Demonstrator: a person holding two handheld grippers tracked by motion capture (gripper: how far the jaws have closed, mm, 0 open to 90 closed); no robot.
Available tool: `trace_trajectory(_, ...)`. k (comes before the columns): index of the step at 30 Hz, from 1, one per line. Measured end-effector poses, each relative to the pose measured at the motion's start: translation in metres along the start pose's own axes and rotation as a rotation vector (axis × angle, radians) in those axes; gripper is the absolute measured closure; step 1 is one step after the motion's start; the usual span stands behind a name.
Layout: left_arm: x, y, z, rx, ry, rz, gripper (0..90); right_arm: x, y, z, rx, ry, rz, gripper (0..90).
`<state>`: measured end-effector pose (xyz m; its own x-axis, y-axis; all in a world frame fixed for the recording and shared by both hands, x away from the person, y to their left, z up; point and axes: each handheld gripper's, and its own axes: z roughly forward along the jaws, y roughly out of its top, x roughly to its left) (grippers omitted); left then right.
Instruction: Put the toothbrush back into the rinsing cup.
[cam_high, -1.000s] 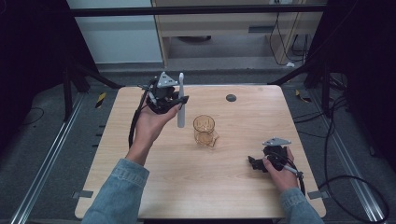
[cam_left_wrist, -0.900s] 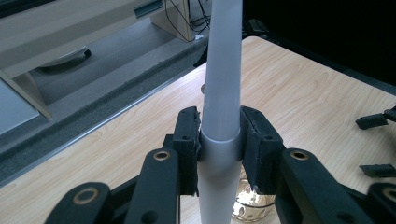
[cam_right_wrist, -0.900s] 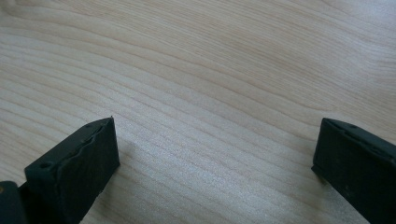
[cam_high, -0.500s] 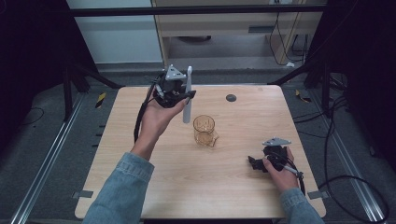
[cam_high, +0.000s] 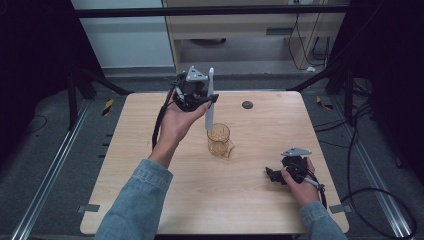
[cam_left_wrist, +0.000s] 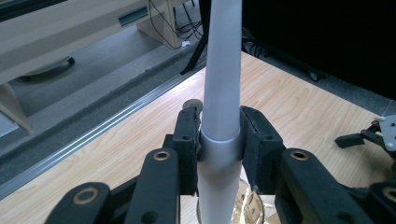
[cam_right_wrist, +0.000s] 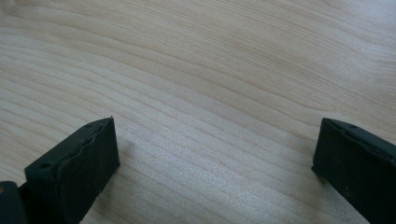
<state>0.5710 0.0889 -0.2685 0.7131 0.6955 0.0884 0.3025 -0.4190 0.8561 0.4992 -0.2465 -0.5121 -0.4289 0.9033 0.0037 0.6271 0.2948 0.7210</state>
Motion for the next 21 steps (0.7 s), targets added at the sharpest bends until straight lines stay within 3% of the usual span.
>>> trace_trajectory(2, -0.003, 0.002, 0.003, 0.008, 0.022, 0.022, 68.6, 0.000, 0.000, 0.000, -0.001, -0.001, 0.000, 0.4)
trace_trajectory(6, -0.008, 0.006, 0.014, 0.010, 0.022, 0.024, 68.6, 0.000, 0.000, 0.000, -0.001, -0.001, -0.001, 0.4)
trace_trajectory(11, -0.010, 0.007, 0.025, 0.012, 0.005, 0.011, 68.6, 0.000, 0.000, 0.000, -0.001, -0.002, -0.001, 0.4)
trace_trajectory(21, -0.016, 0.002, 0.034, 0.024, -0.009, 0.021, 68.5, 0.000, 0.000, 0.000, 0.001, -0.002, -0.001, 0.4)
